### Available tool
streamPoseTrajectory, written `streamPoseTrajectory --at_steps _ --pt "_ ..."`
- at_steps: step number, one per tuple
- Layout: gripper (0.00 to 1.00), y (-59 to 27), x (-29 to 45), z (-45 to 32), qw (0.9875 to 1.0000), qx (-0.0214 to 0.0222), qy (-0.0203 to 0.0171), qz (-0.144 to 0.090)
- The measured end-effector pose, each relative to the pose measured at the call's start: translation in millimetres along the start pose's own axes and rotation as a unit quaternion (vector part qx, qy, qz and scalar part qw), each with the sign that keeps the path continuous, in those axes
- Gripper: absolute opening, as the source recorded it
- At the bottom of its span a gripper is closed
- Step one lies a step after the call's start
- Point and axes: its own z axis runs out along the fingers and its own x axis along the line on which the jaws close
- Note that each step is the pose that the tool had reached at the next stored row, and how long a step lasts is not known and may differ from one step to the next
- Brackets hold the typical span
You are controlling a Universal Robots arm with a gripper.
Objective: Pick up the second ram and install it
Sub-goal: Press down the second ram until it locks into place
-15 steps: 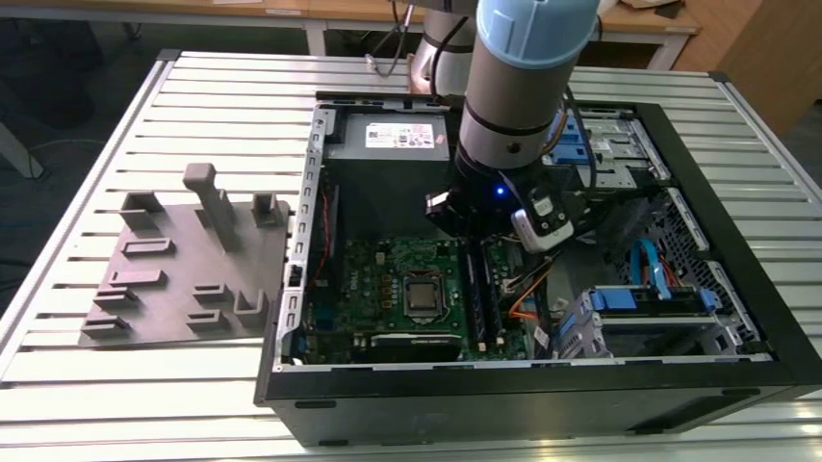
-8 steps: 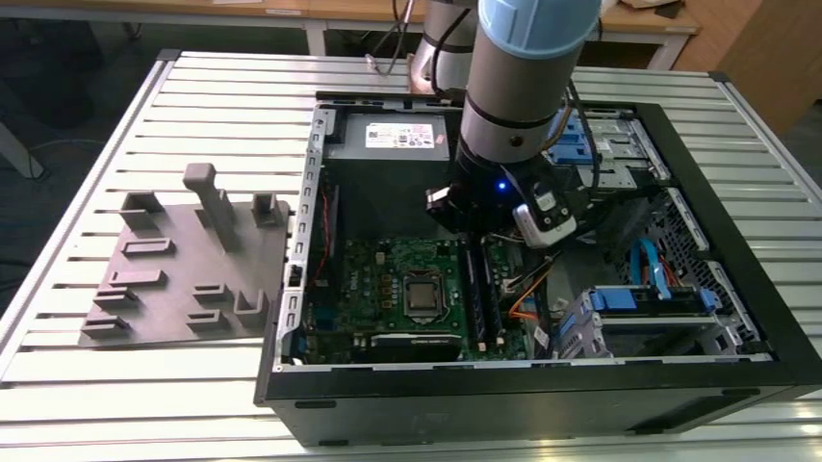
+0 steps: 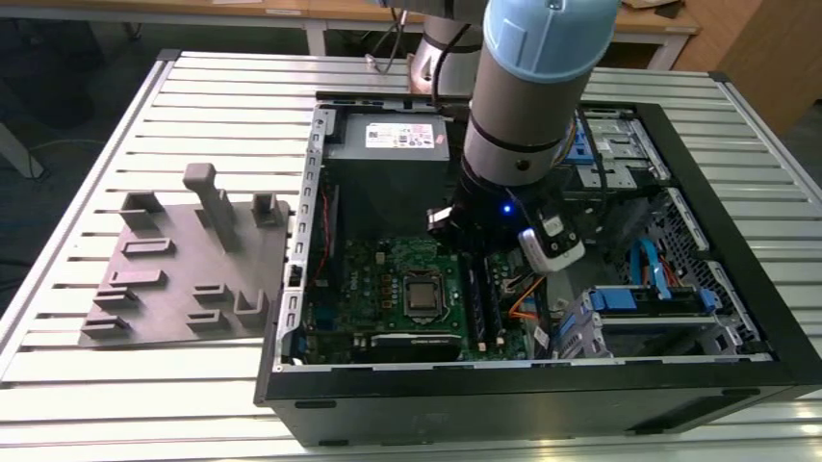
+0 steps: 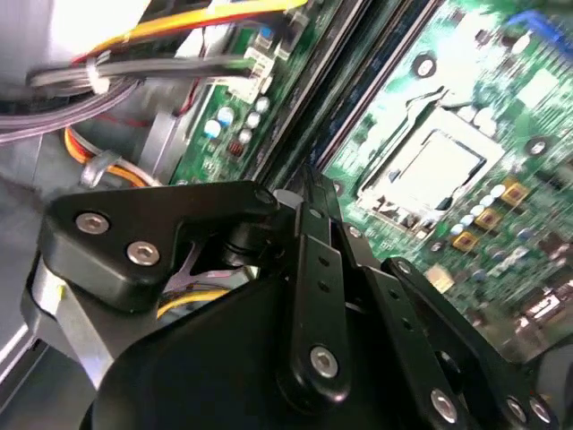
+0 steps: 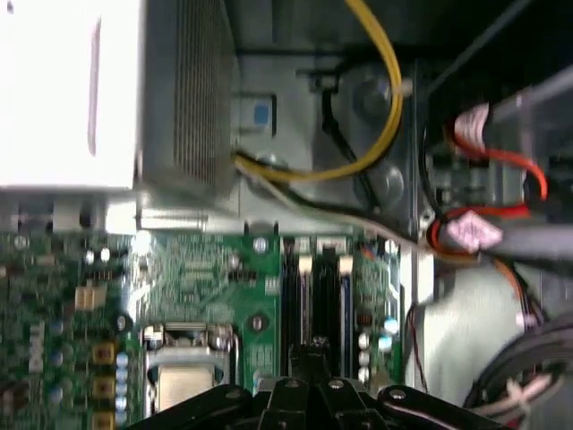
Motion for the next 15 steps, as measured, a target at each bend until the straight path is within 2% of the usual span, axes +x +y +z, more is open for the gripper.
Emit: streamPoseTrajectory --at_steps 4,7,9,13,14,15 --pt "0.11 -13.6 -0.1 -0.2 1.0 0.0033 0.0 0.0" --pt "0.11 -21.8 -0.2 -0.3 1.0 0.0095 -0.0001 0.0" --pt "0.11 -25.9 -0.2 -0.4 0.9998 0.0174 -0.0001 0.0" --pt "0.11 -31.5 -0.3 -0.5 0.9992 0.039 -0.0004 -0.001" --pt "0.11 -31.9 -0.3 -0.4 0.9991 0.0423 -0.0004 -0.001" --pt "0.11 -32.1 -0.3 -0.3 0.999 0.0437 -0.0004 -0.001"
